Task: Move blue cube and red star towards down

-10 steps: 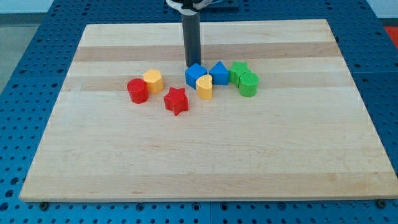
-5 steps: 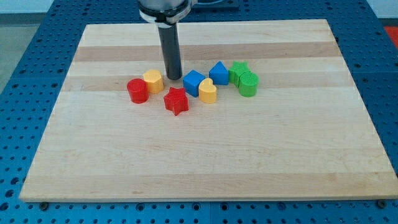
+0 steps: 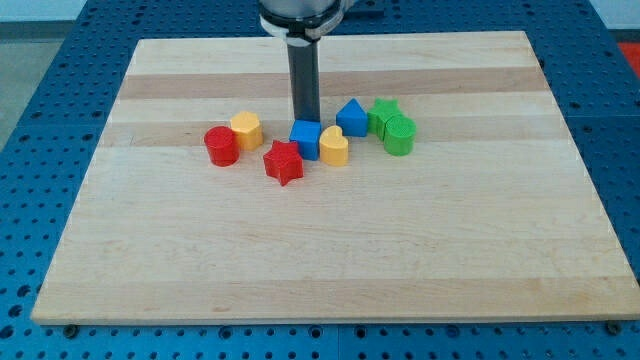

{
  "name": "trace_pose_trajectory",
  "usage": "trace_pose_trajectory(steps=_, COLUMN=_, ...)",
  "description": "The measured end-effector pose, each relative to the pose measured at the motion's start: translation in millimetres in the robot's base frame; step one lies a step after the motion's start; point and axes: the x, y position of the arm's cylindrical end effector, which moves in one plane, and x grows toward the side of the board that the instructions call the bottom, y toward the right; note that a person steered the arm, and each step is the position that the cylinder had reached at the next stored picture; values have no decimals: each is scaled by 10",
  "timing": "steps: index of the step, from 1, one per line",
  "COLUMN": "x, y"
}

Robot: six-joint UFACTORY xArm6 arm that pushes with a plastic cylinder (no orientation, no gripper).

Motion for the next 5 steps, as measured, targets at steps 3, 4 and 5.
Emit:
trace_pose_trajectory(steps=3, x=739, y=-75)
trace_pose_trajectory(steps=4, x=847, y=-64)
trace_pose_trajectory(steps=5, x=796, y=-19)
